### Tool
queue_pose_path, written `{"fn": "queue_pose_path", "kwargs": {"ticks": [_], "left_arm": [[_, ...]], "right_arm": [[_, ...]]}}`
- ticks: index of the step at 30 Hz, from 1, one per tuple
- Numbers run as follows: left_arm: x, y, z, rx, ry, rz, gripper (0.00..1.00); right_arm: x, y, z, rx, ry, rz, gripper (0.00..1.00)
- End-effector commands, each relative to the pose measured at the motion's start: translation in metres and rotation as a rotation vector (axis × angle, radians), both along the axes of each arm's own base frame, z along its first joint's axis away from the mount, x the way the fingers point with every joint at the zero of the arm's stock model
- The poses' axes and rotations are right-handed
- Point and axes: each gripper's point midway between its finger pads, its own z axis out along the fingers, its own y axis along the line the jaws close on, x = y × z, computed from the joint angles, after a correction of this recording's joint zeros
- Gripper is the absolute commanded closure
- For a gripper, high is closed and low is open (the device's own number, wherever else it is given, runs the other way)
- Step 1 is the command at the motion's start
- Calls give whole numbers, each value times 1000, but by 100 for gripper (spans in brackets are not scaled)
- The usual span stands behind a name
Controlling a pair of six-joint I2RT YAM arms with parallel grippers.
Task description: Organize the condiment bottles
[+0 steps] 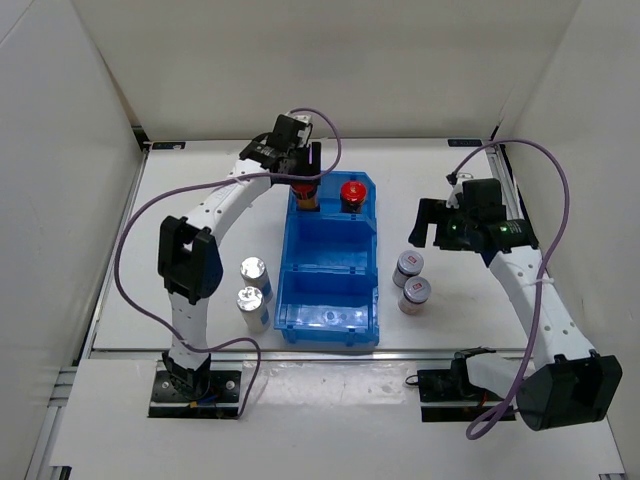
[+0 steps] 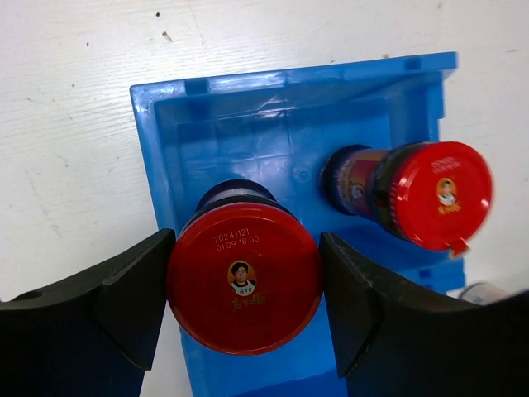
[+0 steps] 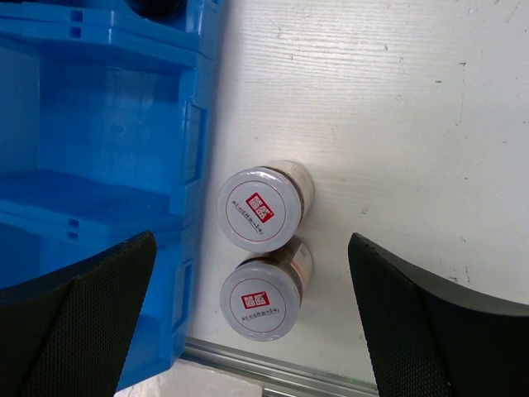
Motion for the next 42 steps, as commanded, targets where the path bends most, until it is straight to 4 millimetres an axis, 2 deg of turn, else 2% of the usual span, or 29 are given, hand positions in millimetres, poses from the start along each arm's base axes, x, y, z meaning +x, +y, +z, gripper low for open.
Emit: {"fn": "queue_pose_path", "kwargs": {"ticks": [1,4,5,7,8,11,12,13,14,17,18,21,22,23,24,25,26,27,28,29,30,31,33,34,36,37,39,41,42], "left_arm": [[16,-14,30,-78,-106,-24,89],[20,-18,16,-72,-82,-31,75],[21,-18,10,-67,-72,-31,61],[20,-19,10,-66,-72,-44,41],[19,-21,10,-73,-69,-53,24],[16,-25,10,-89,-60,-74,10],[16,-24,7,-87,-51,-59,0],[16,-24,7,-95,-47,-52,0],[16,-25,16,-112,-60,-44,0],[17,-19,56,-166,-123,-10,0],[18,-12,85,-186,-179,7,0],[11,-2,118,-188,-249,16,0],[3,9,132,-161,-283,22,0],[-2,15,137,-148,-298,30,0],[-8,22,127,-127,-279,44,0],[-21,35,141,-114,-308,60,0],[-27,41,142,-94,-315,60,0],[-36,48,125,-61,-286,62,0],[-49,61,139,-46,-325,75,0],[-58,70,119,-8,-291,79,0],[-65,79,116,14,-292,106,0],[-77,91,122,30,-311,119,0],[-92,107,107,77,-279,148,0],[-104,115,97,86,-257,166,0],[-114,121,87,86,-233,190,0],[-122,125,73,108,-203,203,0],[-128,132,68,116,-191,229,0],[-134,130,64,113,-178,228,0],[-134,130,64,113,-178,227,0]], "right_arm": [[-8,-3,-1,5,10,-9,0],[-12,-3,-6,1,30,-9,0],[-13,-3,-12,-3,48,-9,0],[-14,-4,-15,-6,66,-10,0],[-14,-4,-18,-8,76,-10,0],[-14,-5,-26,-23,108,-16,0],[-13,-7,-29,-34,117,-24,0],[-12,-9,-29,-42,115,-31,0],[-11,-9,-35,-47,139,-31,0],[-11,-11,-47,-66,185,-38,0],[-11,-11,-47,-67,186,-38,0],[-9,-8,-51,-57,211,-38,0],[-6,-6,-56,-52,224,-33,0],[-6,-4,-59,-41,237,-34,0],[-7,-2,-61,-44,246,-25,0],[-4,-1,-62,-45,253,-25,0],[-3,2,-62,-47,255,-16,0],[-3,4,-65,-59,263,-10,0],[-1,5,-68,-70,273,-6,0],[0,8,-69,-82,273,3,0],[1,6,-75,-97,292,-3,0],[0,8,-79,-114,299,2,0],[3,8,-85,-137,318,3,0],[10,11,-81,-141,304,-6,0],[7,9,-91,-180,350,-21,3],[9,11,-92,-191,349,-15,3],[6,11,-101,-221,393,-19,8],[4,14,-106,-262,405,-5,10],[3,14,-108,-260,415,-14,14]]}}
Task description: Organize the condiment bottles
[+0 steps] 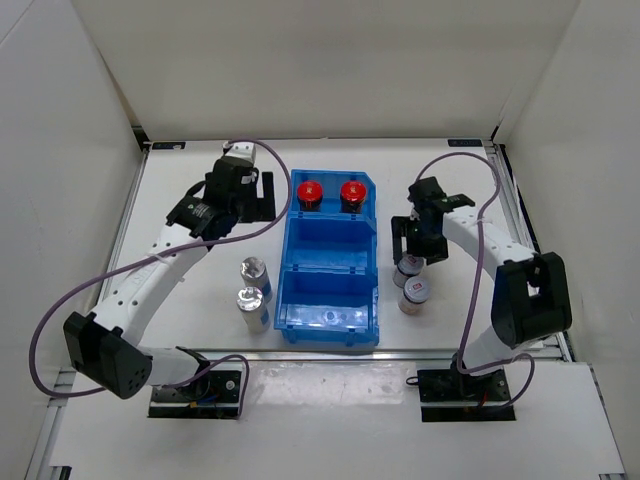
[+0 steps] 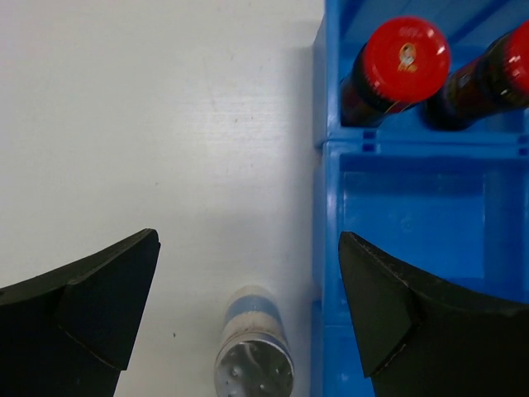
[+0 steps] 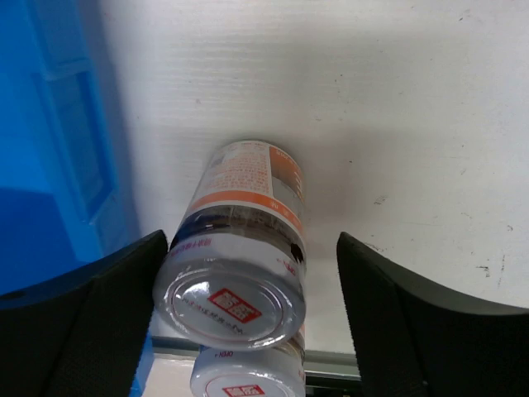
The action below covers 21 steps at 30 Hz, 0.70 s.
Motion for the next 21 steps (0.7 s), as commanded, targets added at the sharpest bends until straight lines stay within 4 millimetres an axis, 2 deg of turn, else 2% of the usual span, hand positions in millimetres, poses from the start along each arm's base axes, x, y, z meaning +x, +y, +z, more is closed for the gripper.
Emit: {"fn": "queue_pose_path", "kwargs": {"ticks": [1,3,4,5,6,7,9,10,14,15,16,17,18,19,21], "left_arm": [[-9,9,2,9,-5,42,0],[-7,9,-2,25,3,34,0],[-7,9,-2,25,3,34,0],[-6,10,-4,35,7,42,0],[-6,10,-4,35,7,42,0],[-3,9,1,26,-8,42,0],[-4,6,1,13,-5,39,0],[-4,6,1,6,-4,45,0],[-6,5,-7,2,15,43,0],[-6,7,-7,7,12,50,0],[-7,7,-12,13,23,50,0],[-8,8,-8,8,14,50,0],[-9,9,-12,13,22,50,0],[-9,9,-12,13,22,50,0],[-11,11,-14,19,21,57,0]], "right_arm": [[-1,-1,-1,-71,19,-9,17],[-2,1,-2,-84,24,-1,24],[3,3,2,-76,10,-10,33],[2,0,5,-91,12,-23,39],[1,0,7,-105,14,-17,49],[3,-2,13,-113,0,-21,54],[8,-2,34,-139,-62,-27,64],[13,-4,43,-146,-96,-36,75],[27,-1,98,-127,-257,-59,96],[34,6,115,-106,-312,-41,99],[36,16,124,-70,-340,-12,100],[38,21,135,-33,-373,7,100],[35,41,139,35,-375,65,100],[40,49,153,77,-417,85,100],[33,75,160,146,-413,156,100]]}}
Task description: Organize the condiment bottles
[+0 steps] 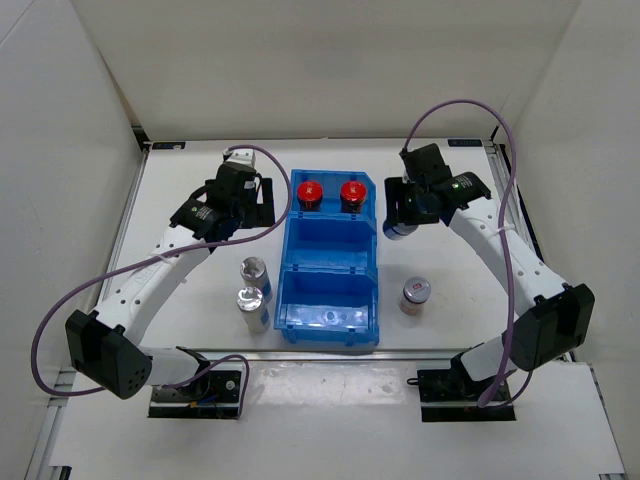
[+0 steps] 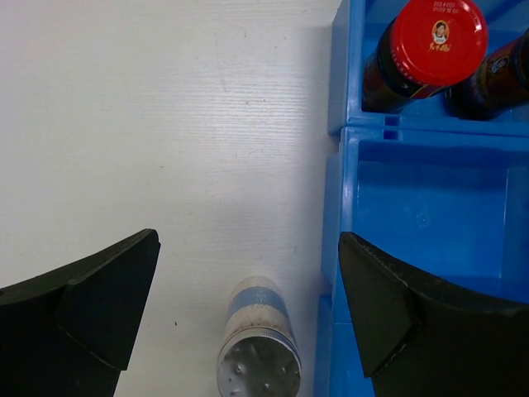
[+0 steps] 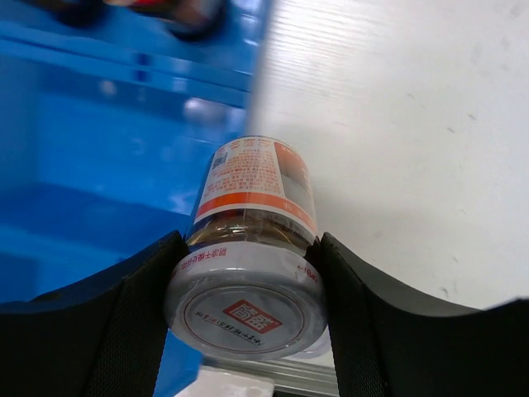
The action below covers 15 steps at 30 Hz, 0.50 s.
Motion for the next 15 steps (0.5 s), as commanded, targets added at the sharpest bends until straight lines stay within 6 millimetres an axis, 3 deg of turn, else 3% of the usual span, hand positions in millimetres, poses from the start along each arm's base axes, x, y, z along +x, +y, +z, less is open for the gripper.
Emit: {"fn": "queue_pose_path", "kwargs": {"ticks": [1,3,6,9,12,15], "left_arm": [[-4,5,7,-11,-28,28,0],[-5,7,4,-2,-23,35,0],[-5,9,7,-1,-34,42,0],[-5,11,7,5,-38,50,0],[-6,12,3,10,-30,50,0],[-6,12,3,10,-30,50,0]], "right_arm": [[4,49,39,144,-94,144,100],[1,70,42,171,-84,212,100],[-4,95,25,182,-11,262,100],[-7,112,-8,146,75,285,100],[-4,126,-28,97,85,299,100],[0,133,-47,43,106,308,89]]}}
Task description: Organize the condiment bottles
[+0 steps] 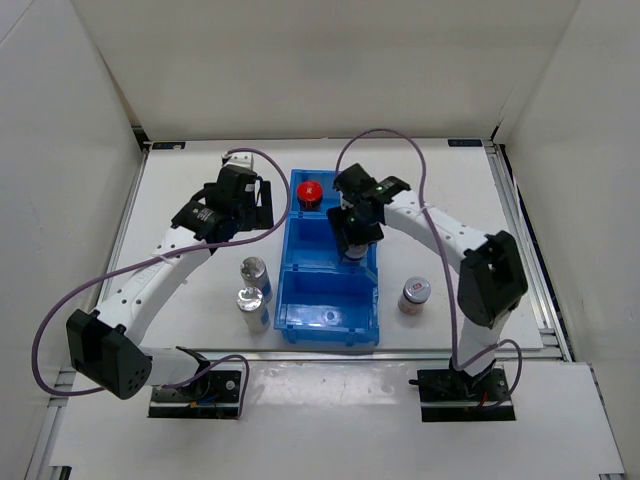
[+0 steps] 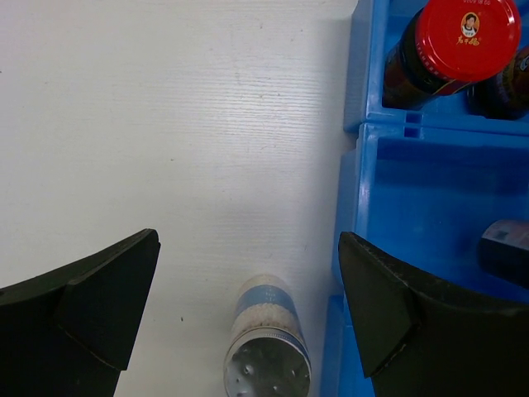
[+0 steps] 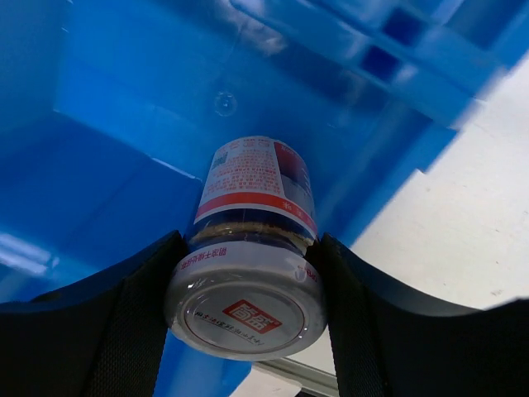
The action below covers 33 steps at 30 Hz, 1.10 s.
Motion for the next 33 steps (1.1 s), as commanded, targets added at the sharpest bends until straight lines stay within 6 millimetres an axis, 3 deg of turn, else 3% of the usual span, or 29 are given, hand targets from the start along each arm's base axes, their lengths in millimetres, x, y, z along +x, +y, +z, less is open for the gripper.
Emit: {"fn": "queue_pose_path", "kwargs": {"ticks": [1,3,5,6,8,12,13,16,19,21,22,24,25,26,27,28,30,33], "left_arm": [[-4,7,14,-8,-51,25,0],[-4,8,14,-1,-51,20,0],[-4,9,14,4,-54,26,0],[-5,10,11,9,-46,26,0],[-6,10,14,4,-54,26,0],[-7,12,10,14,-48,33,0],[-7,12,10,14,-48,33,0],[-7,12,10,14,-48,33,0],[-6,10,7,5,-37,31,0],[-6,10,7,5,-37,31,0],[-7,8,7,-7,-34,30,0],[-8,8,3,-3,-26,30,0],[-8,7,2,-9,-23,22,0],[-8,6,2,-17,-23,28,0],[-9,7,-1,-12,-15,28,0],[-9,7,-1,-12,-15,28,0],[-11,8,-5,-7,-5,28,0],[-13,6,-10,-9,6,20,0]], "right_arm": [[22,19,24,43,-113,19,81],[24,19,11,-3,-109,26,60],[28,17,8,-26,-120,28,53],[26,15,3,-40,-104,29,42],[25,8,-2,-81,-94,20,31],[27,9,10,-88,-112,10,11],[30,5,21,-94,-146,-4,0],[35,-1,52,-91,-214,-19,0],[30,-27,96,-85,-326,-118,0],[21,-47,100,-92,-342,-188,0],[6,-69,93,-93,-327,-257,0],[-11,-84,81,-43,-264,-263,0],[-24,-94,87,-8,-268,-270,0],[-33,-100,79,-4,-246,-269,0],[-52,-112,55,-49,-186,-259,0],[-64,-120,53,-40,-174,-271,0],[-89,-134,28,-87,-88,-290,0],[-105,-142,10,-109,-36,-304,0]]}}
